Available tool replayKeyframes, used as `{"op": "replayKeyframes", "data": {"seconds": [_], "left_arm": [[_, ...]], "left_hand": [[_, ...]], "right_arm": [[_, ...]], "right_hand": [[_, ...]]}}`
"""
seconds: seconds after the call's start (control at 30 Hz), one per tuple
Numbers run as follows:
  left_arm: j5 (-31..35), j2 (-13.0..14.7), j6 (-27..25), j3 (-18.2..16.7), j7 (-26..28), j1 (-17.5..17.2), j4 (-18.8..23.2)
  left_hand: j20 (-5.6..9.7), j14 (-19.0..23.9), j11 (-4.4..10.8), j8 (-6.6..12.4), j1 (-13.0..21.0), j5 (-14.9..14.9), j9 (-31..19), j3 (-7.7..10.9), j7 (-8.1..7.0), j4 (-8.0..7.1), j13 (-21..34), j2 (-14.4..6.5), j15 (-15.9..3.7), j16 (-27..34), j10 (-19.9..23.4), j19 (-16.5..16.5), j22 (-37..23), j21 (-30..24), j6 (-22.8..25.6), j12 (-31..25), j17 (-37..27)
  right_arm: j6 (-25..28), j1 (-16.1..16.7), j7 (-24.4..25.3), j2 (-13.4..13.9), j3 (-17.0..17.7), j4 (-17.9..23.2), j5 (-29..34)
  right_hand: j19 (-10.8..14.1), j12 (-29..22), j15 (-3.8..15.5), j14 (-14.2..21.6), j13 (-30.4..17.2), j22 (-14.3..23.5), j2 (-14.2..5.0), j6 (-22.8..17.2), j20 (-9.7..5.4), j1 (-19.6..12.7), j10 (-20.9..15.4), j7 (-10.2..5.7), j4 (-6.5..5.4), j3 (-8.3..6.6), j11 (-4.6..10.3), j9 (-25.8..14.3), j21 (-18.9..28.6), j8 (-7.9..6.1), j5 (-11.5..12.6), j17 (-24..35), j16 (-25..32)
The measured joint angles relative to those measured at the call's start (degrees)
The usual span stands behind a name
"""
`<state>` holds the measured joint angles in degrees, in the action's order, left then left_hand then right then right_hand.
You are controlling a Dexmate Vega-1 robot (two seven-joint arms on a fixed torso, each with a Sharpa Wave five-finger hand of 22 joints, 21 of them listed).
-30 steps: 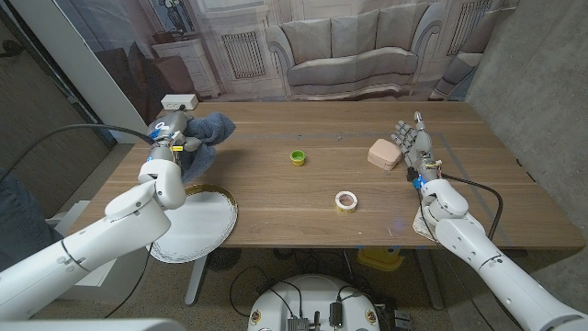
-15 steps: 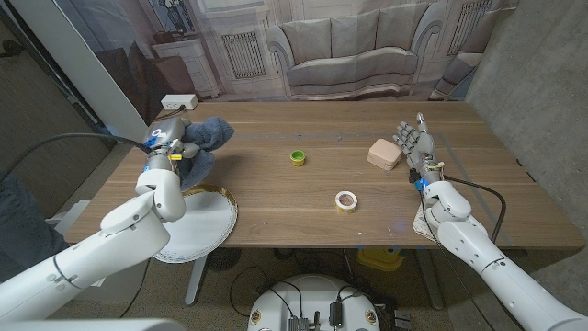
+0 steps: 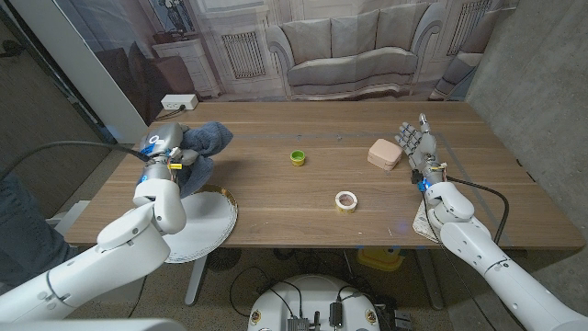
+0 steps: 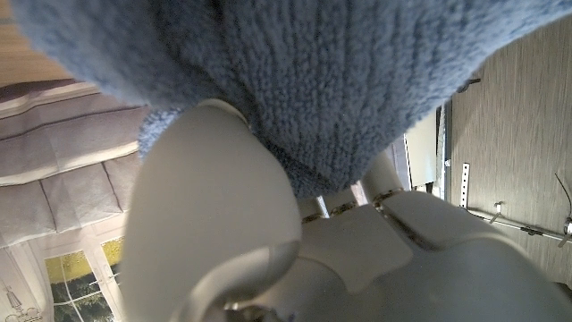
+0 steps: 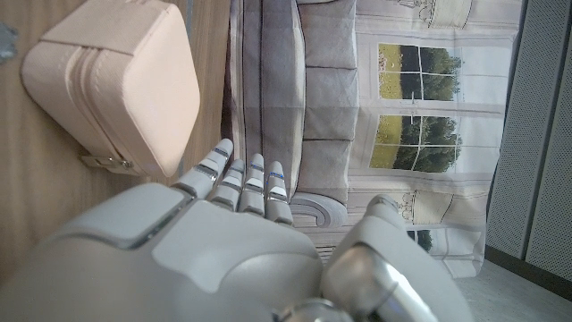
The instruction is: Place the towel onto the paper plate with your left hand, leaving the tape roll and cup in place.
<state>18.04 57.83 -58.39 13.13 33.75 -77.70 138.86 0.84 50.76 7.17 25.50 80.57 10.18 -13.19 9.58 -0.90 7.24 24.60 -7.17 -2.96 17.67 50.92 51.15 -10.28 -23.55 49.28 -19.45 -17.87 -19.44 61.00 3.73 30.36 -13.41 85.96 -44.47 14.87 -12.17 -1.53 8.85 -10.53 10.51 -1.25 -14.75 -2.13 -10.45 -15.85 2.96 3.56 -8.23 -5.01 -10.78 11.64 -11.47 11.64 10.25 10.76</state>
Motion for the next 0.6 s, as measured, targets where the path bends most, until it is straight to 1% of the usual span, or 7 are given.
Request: {"op": "replayKeyframes", "data": {"seconds": [0.03, 0.07, 0.1, 0.33, 0.43, 0.47, 0.6], "left_arm": [[0.0, 0.0, 0.0, 0.0, 0.1, 0.0, 0.0], [0.2, -0.2, 0.0, -0.6, 0.4, -1.4, 0.6], [0.3, -0.4, 0.0, -0.9, 0.7, -2.0, 0.9], [1.0, -1.5, 0.7, -2.4, 2.0, -5.3, 1.8], [1.3, -1.5, 1.0, -2.4, 2.5, -5.3, 1.8], [1.4, -2.3, 1.2, -3.4, 2.7, -7.2, 2.3], [1.8, -3.3, 2.0, -4.3, 3.3, -8.9, 2.7]], "left_hand": [[0.00, 0.0, 0.00, 0.00, 0.0, 0.0, 0.0, 0.00, 0.02, 0.00, 0.0, 0.0, 0.00, 0.0, 0.0, 0.0, 0.0, 0.0, 0.0, 0.0, -0.1], [0.00, 0.0, 0.00, 0.00, 0.0, 0.0, 0.0, 0.00, 0.10, 0.00, 0.0, 0.0, 0.00, -0.1, 0.0, 0.0, 0.0, 0.0, 0.1, 0.0, -0.1], [0.00, 0.0, 0.00, 0.00, 0.0, 0.0, 0.0, 0.00, 0.11, 0.00, 0.0, 0.0, 0.00, -0.1, 0.0, 0.0, 0.0, 0.0, 0.1, 0.0, -0.1], [0.00, 0.0, -0.01, -0.01, 0.0, 0.0, 0.0, 0.00, 0.20, 0.00, 0.3, 0.0, -0.01, 0.0, 0.0, 0.0, 0.0, 0.0, 0.2, 0.0, -0.1], [0.00, 0.0, -0.01, -0.01, 0.0, 0.0, 0.2, 0.00, 0.20, 0.00, 0.3, 0.0, -0.01, 0.0, 0.0, 0.0, 0.0, 0.0, 0.2, 0.2, -0.1], [0.00, 0.0, -0.01, -0.01, 0.0, 0.0, 0.2, 0.00, 0.20, 0.00, 0.3, 0.0, -0.01, 0.0, 0.0, 0.0, 0.0, 0.0, 0.2, 0.2, -0.1], [0.00, 0.1, -0.23, -0.01, 0.0, -0.2, 0.2, 0.00, 0.20, 0.00, 0.5, 0.0, 0.04, 0.0, 0.2, 0.0, 0.0, 0.0, 0.2, 0.2, -0.2]], "right_arm": [[0.0, 0.0, 0.0, 0.0, 0.0, 0.0, 0.0], [0.0, 0.0, 0.0, 0.1, 0.0, 0.0, 0.0], [0.0, 0.0, 0.0, 0.1, 0.1, 0.0, -0.1], [0.2, 0.2, 0.1, 0.1, 0.1, 0.0, -0.2], [0.3, 0.3, 0.2, 0.2, 0.1, 0.2, -0.2], [0.4, 0.3, 0.3, 0.2, 0.1, 0.2, -0.2], [0.6, 0.4, 0.6, 0.3, 0.2, 0.5, -0.1]], "right_hand": [[0.0, 0.0, 0.00, 0.0, 0.0, 0.0, -0.16, 0.0, 0.00, -0.2, 0.0, 0.00, 0.00, 0.00, 0.00, 0.0, 0.0, 0.00, 0.0, 0.0, 0.0], [0.0, 0.0, 0.00, 0.0, 0.0, 0.0, -0.21, 0.0, 0.00, -0.2, 0.0, 0.00, 0.00, 0.00, 0.00, 0.0, 0.0, 0.00, 0.0, 0.0, 0.0], [0.0, 0.0, 0.00, 0.0, 0.0, 0.0, -0.21, 0.0, 0.00, -0.2, 0.0, 0.00, 0.00, 0.00, 0.00, 0.0, 0.0, 0.00, 0.0, 0.0, 0.0], [0.0, 0.0, 0.00, 0.0, 0.0, 0.0, -0.21, 0.0, 0.00, -0.2, 0.0, 0.00, 0.00, 0.00, 0.00, 0.0, 0.0, 0.00, 0.0, 0.0, 0.0], [0.0, 0.0, 0.00, 0.0, 0.0, 0.0, -0.21, -0.2, 0.00, -0.2, 0.0, 0.21, 0.18, 0.18, 0.00, 0.0, 0.0, 0.00, 0.0, 0.0, 0.0], [0.0, 0.0, 0.00, 0.0, 0.0, 0.0, -0.21, -0.2, 0.00, -0.2, 0.0, 0.21, 0.18, 0.18, 0.00, 0.0, 0.0, 0.00, 0.0, 0.0, 0.0], [0.0, 0.0, 0.00, 0.0, 0.0, 0.0, -0.21, -0.2, 0.00, -0.2, 0.0, 0.21, 0.17, 0.17, 0.00, 0.0, 0.0, 0.00, 0.0, 0.0, 0.0]]}}
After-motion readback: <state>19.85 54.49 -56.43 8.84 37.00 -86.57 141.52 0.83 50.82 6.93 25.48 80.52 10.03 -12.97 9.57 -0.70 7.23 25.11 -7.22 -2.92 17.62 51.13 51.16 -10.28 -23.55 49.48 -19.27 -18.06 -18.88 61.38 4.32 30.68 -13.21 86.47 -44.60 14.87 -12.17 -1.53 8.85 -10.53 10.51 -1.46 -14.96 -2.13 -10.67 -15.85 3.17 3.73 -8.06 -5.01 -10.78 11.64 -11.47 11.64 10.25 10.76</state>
